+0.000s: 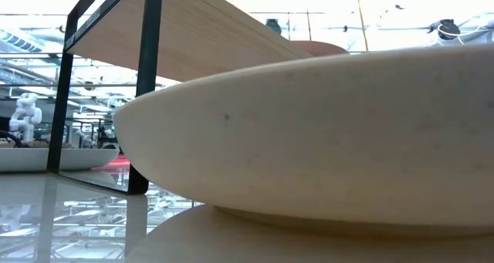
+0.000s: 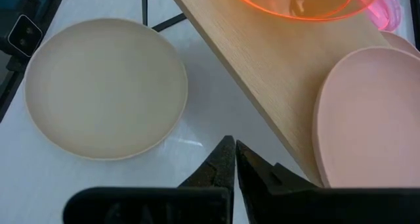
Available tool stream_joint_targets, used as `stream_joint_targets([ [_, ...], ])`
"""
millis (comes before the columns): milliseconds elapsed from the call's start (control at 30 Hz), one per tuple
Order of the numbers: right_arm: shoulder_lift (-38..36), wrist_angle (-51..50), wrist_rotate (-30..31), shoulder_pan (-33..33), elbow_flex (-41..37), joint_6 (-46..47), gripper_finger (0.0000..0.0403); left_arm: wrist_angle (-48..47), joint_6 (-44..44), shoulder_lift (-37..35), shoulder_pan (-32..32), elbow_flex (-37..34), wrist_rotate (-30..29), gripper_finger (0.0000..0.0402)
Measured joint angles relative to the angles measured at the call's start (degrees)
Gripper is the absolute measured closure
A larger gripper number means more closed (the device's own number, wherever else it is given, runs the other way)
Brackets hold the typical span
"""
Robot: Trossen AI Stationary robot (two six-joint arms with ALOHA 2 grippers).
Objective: Place and stack plates onto a shelf
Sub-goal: Put bottom small orange plate on the shelf, then stack the brown plate on top of the big light pink plate on the shelf
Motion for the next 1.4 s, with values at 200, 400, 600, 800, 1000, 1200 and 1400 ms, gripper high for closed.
stream_joint_targets([
  [200,0.0,0.0,0.0,0.0,0.0,0.4,0.0403,-0.9,1.2,0.0,0.5,0.0,0.2,0.0384],
  [400,0.0,0.0,0.0,0.0,0.0,0.3,0.0403,-0.7,1.1,0.1,0.5,0.0,0.2,0.0384],
  [600,0.0,-0.4,0.0,0.0,0.0,0.9,0.0403,0.2,1.1,0.9,0.4,0.0,0.1,0.0384],
  [800,0.0,-1.0,0.0,0.0,0.0,1.2,0.0403,0.3,0.9,1.5,0.3,0.0,0.9,0.0371],
  [1000,0.0,-1.0,0.0,0.0,0.0,1.2,0.0403,0.2,0.0,1.6,0.3,0.1,0.4,0.0315],
  [1200,0.0,-1.0,0.0,0.0,0.0,1.2,0.0403,0.5,-0.1,1.6,0.3,0.1,-0.4,0.0303],
  [1400,0.0,-1.0,0.0,0.0,0.0,1.2,0.0403,0.3,1.2,0.8,0.3,0.0,-3.0,0.0302],
])
